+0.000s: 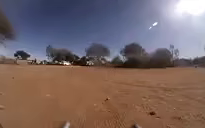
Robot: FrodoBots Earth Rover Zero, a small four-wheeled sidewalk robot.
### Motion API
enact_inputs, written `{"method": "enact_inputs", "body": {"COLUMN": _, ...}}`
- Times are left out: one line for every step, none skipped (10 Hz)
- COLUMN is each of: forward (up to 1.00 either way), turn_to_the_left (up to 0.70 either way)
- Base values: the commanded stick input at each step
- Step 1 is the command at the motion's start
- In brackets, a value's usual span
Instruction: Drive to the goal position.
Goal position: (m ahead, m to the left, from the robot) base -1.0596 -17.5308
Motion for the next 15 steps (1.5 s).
{"method": "enact_inputs", "body": {"forward": 0.50, "turn_to_the_left": 0.00}}
{"method": "enact_inputs", "body": {"forward": 0.50, "turn_to_the_left": 0.00}}
{"method": "enact_inputs", "body": {"forward": 0.50, "turn_to_the_left": 0.00}}
{"method": "enact_inputs", "body": {"forward": 0.50, "turn_to_the_left": 0.00}}
{"method": "enact_inputs", "body": {"forward": 0.50, "turn_to_the_left": 0.00}}
{"method": "enact_inputs", "body": {"forward": 0.50, "turn_to_the_left": 0.00}}
{"method": "enact_inputs", "body": {"forward": 0.50, "turn_to_the_left": 0.00}}
{"method": "enact_inputs", "body": {"forward": 0.50, "turn_to_the_left": 0.00}}
{"method": "enact_inputs", "body": {"forward": 0.50, "turn_to_the_left": -0.32}}
{"method": "enact_inputs", "body": {"forward": 0.50, "turn_to_the_left": -0.49}}
{"method": "enact_inputs", "body": {"forward": 0.50, "turn_to_the_left": -0.50}}
{"method": "enact_inputs", "body": {"forward": 0.50, "turn_to_the_left": 0.00}}
{"method": "enact_inputs", "body": {"forward": 0.50, "turn_to_the_left": 0.00}}
{"method": "enact_inputs", "body": {"forward": 0.50, "turn_to_the_left": 0.00}}
{"method": "enact_inputs", "body": {"forward": 0.50, "turn_to_the_left": 0.00}}
